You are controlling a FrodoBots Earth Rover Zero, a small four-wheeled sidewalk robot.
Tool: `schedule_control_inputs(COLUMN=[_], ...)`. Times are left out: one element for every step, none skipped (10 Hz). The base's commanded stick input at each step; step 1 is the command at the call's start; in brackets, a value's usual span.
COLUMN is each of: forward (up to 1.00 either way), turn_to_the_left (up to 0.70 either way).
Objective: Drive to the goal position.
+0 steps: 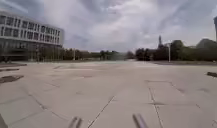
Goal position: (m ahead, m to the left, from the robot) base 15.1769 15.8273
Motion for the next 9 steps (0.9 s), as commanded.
schedule_control_inputs(forward=[1.00, 1.00, 1.00, 1.00, 1.00, 1.00, 1.00, 1.00, 1.00], turn_to_the_left=[0.27, 0.27, 0.27, 0.27, 0.27, 0.27, 0.00, 0.00, 0.00])
